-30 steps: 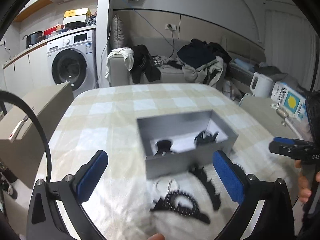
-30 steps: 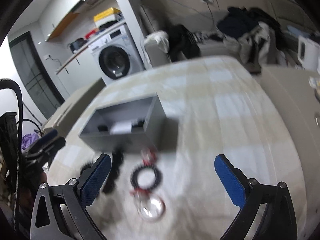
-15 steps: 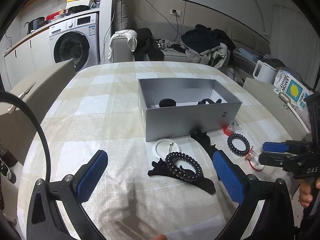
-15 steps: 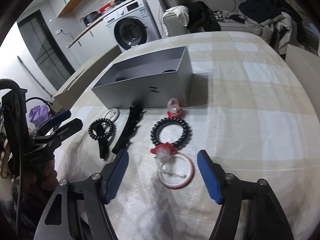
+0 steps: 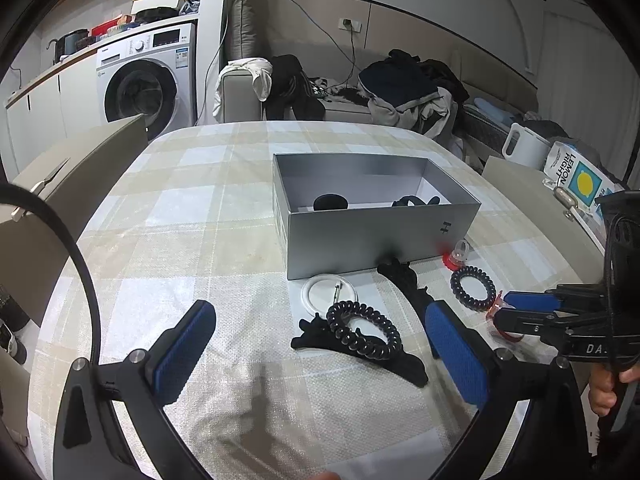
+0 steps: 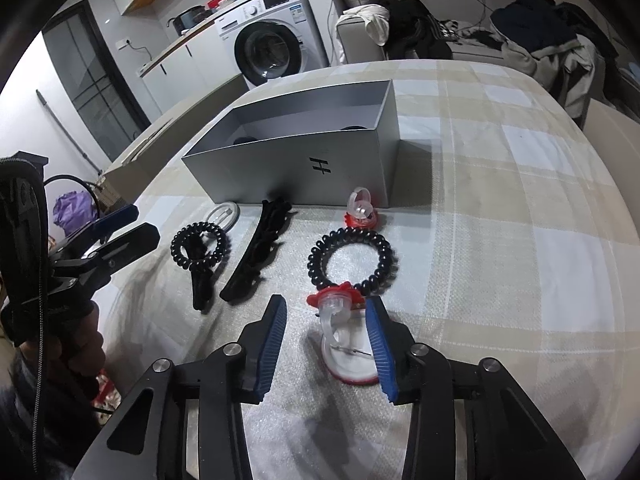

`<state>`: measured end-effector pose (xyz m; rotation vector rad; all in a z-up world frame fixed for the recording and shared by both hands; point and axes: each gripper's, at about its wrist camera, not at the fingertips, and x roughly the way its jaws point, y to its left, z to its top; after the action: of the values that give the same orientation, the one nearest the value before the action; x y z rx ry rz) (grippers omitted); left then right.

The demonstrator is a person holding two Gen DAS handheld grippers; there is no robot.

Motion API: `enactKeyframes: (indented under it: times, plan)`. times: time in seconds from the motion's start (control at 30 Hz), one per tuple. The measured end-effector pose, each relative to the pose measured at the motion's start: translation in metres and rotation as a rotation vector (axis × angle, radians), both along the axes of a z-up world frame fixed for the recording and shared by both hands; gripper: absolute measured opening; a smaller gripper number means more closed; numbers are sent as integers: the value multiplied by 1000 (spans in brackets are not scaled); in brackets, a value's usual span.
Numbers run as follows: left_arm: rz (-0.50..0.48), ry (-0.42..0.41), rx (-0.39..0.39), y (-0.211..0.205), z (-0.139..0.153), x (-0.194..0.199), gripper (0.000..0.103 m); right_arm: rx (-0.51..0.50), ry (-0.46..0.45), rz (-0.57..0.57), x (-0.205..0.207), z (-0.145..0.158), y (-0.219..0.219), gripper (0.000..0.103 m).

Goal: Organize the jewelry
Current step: 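Grasp the red-capped bottle with the right tool while the left tool grasps the black coil hair tie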

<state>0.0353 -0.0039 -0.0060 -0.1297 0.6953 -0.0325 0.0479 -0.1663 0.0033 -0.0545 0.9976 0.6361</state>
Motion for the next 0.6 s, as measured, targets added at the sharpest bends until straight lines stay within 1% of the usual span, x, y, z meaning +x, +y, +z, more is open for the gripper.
enactKeyframes:
  times: [0.07,0.13,0.17,0.2,0.23,0.27,0.33,0.37,0.4,0.43,0.47,0.5,0.53,0.57,0.6]
  plan:
    - [1,5,-7,1,-1,0,102,-14,-10,1,1,0,2,33]
    - [-3,7,-15,1,-1,1,102,-33,-20,6,1,0,4,29]
    - [-7,7,-17,1,-1,0,102,-41,-26,7,1,0,5,23]
    - [-12,7,-19,1,0,0,101,-57,-37,6,1,0,6,20]
    - [-19,7,-21,0,0,0,100,-61,-44,10,0,0,6,19]
    - [-28,7,-22,0,0,0,97,-57,-49,16,-2,1,5,17]
    - [-44,10,-17,-3,1,1,91,-25,-60,12,-4,5,2,17]
    - [-51,9,-12,-5,1,0,85,0,-66,7,-5,9,-1,17]
    - [-57,9,-8,-6,1,0,76,40,-77,1,-6,14,-5,17]
    - [-66,17,-3,-7,0,1,72,77,-89,-8,-7,19,-9,17]
    - [-76,28,-1,-9,-1,2,65,103,-97,-19,-7,24,-12,17]
    - [-83,37,-2,-9,-2,2,58,118,-102,-27,-7,26,-14,17]
    - [-90,44,-7,-9,-2,3,54,131,-108,-35,-6,29,-15,17]
    - [-98,50,-15,-9,-3,4,45,136,-114,-40,-5,31,-16,17]
    - [-110,65,-34,-8,-4,5,40,138,-115,-40,-4,32,-16,17]
